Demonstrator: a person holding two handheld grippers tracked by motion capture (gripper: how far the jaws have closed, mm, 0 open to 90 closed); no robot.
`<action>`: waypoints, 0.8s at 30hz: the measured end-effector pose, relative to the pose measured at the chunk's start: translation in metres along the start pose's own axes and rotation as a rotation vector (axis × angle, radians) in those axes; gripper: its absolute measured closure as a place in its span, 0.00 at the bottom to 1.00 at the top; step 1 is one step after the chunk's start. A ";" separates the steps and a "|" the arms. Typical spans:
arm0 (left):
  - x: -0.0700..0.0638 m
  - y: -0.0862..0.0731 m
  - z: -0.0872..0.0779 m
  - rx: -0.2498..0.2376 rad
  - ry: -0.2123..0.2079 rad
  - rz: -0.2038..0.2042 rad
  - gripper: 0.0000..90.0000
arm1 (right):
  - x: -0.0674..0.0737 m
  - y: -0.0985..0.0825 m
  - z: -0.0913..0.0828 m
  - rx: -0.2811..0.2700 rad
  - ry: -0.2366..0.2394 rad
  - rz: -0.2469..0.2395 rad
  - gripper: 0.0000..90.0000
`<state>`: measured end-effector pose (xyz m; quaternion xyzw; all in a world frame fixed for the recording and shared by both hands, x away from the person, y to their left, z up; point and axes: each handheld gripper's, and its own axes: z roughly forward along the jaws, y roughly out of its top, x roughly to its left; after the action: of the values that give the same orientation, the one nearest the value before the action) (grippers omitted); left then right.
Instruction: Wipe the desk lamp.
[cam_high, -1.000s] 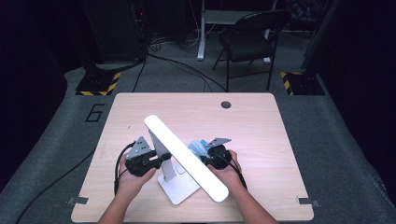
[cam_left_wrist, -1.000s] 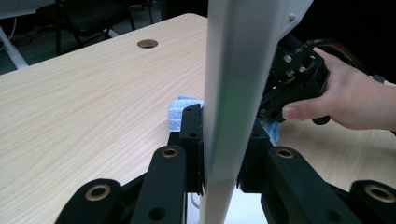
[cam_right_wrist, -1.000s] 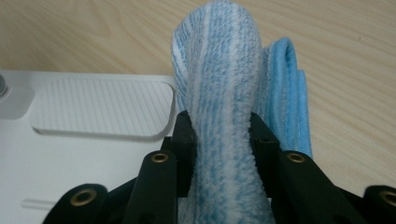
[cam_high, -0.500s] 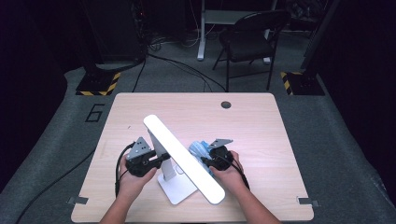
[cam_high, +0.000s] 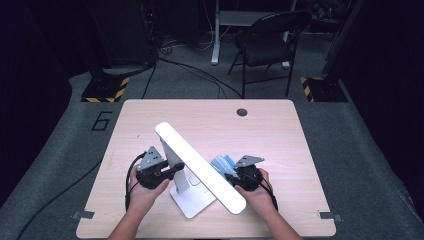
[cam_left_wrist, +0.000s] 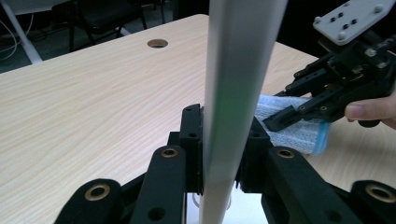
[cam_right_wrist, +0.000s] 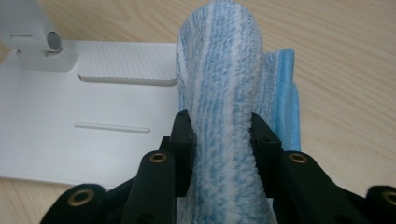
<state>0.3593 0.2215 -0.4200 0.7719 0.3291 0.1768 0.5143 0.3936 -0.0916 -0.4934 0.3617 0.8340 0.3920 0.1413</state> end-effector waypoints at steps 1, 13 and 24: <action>0.000 0.001 0.001 0.003 -0.001 0.003 0.84 | 0.000 0.000 -0.002 -0.001 0.001 -0.010 0.76; -0.001 0.006 0.012 0.002 0.009 -0.001 0.84 | 0.003 -0.005 -0.020 -0.043 -0.046 0.053 0.75; -0.005 0.011 0.024 -0.003 0.024 -0.009 0.84 | 0.012 -0.011 -0.026 -0.052 -0.030 0.055 0.75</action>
<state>0.3746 0.1991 -0.4194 0.7675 0.3383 0.1840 0.5124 0.3663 -0.1017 -0.4837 0.3867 0.8110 0.4117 0.1524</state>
